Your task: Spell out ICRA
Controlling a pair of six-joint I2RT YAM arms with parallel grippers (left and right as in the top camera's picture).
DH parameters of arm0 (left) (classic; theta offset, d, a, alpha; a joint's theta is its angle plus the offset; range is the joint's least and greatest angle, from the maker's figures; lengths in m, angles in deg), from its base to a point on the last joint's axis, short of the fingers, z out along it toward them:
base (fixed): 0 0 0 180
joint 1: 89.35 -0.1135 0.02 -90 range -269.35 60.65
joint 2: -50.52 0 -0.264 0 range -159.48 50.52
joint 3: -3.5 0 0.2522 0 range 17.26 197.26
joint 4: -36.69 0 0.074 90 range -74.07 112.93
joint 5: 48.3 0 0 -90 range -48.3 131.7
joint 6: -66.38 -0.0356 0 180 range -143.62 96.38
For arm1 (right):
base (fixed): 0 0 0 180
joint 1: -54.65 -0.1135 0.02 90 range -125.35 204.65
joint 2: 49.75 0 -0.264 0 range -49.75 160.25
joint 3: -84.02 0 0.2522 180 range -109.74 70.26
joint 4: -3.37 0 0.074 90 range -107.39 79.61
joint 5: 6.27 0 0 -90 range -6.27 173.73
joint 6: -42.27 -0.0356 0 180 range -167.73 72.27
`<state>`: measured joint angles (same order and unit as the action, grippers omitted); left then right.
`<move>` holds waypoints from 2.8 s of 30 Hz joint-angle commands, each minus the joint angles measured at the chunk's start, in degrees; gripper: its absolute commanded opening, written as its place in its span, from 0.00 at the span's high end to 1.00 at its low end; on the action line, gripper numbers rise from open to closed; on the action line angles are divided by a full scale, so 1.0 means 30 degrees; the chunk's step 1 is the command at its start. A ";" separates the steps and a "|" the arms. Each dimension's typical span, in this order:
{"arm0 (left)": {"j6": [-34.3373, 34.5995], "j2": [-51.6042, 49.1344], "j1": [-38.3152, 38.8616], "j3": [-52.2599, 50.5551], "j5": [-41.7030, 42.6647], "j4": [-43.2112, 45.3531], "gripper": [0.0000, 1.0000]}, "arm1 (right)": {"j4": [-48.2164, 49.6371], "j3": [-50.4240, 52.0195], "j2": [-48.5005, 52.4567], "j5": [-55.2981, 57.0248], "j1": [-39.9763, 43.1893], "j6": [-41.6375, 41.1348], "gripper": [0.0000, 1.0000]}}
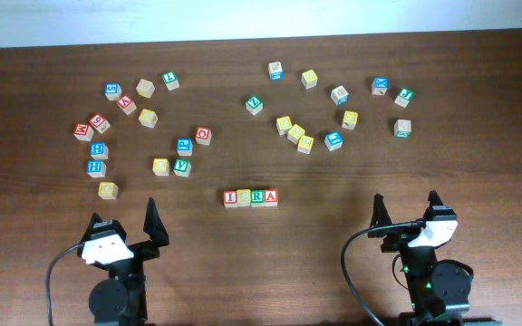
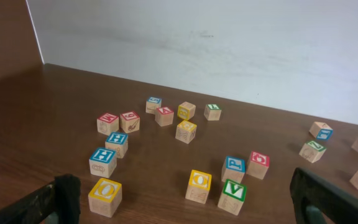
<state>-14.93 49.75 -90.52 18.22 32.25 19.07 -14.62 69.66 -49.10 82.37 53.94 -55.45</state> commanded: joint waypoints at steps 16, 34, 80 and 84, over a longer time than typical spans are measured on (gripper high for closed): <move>-0.1931 0.0168 -0.0117 -0.0146 0.1953 -0.0299 0.01 | -0.0102 0.0095 -0.0146 0.0022 0.0153 0.0000 0.02; -0.3206 0.0168 -0.0131 -0.0138 0.2164 -0.0321 0.01 | -0.0102 0.0095 -0.0146 0.0022 0.0153 0.0000 0.02; -0.2769 0.0160 -0.0131 -0.0146 0.1727 -0.0226 0.01 | -0.0175 0.0095 -0.0153 0.0619 0.0153 0.1552 0.02; -0.2776 0.0160 -0.0131 -0.0146 0.1727 -0.0226 0.01 | -0.0182 0.0095 -0.0153 0.0750 0.0153 0.2514 0.02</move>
<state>-23.58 49.75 -90.52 18.22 38.04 18.24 -14.66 69.66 -49.10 83.35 53.94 -50.05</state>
